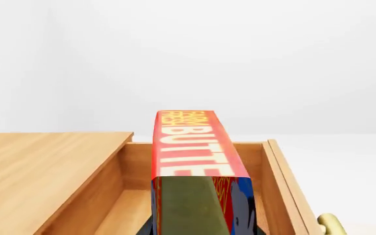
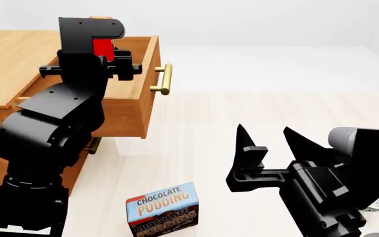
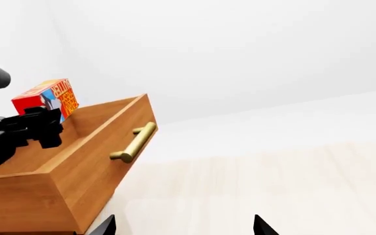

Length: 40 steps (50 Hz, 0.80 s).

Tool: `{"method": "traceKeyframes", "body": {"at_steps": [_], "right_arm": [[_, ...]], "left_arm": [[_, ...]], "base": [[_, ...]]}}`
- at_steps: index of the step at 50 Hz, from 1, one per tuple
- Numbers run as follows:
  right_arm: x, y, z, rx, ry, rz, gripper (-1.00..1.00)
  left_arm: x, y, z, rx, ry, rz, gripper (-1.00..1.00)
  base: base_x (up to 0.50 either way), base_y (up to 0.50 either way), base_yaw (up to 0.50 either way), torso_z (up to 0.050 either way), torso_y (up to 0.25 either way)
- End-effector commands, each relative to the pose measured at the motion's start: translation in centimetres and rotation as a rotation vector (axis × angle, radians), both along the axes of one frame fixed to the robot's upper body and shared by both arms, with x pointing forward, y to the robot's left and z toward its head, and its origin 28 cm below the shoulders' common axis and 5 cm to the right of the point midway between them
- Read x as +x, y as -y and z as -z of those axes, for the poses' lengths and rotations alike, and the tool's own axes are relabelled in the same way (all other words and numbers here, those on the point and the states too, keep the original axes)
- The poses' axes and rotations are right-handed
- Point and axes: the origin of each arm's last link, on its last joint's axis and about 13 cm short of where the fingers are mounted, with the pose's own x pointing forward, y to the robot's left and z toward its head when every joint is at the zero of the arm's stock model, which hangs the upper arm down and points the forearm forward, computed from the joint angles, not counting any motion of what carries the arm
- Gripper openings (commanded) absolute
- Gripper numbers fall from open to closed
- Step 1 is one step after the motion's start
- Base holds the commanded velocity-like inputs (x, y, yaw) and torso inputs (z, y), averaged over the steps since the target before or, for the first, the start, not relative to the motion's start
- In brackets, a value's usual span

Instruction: Put the butter at the back in the top drawer of the cabinet and close it.

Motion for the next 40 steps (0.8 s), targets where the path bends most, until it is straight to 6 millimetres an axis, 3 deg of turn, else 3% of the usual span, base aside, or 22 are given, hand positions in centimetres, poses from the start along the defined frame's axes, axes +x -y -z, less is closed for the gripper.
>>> {"method": "traceKeyframes", "body": {"at_steps": [1,40], "right_arm": [[0.0,0.0,0.1,-0.003,-0.003,-0.001,1.00],[0.0,0.0,0.3,-0.003,-0.007,-0.002,1.00]], "left_arm": [[0.3,-0.5,-0.6,0.001,0.039,-0.060,-1.00],[1.3,-1.1,0.7,0.012,-0.019,-0.112,-1.00]], "base": [[0.00,0.00,0.00,0.000,0.000],[0.00,0.00,0.00,0.001,0.002]]}}
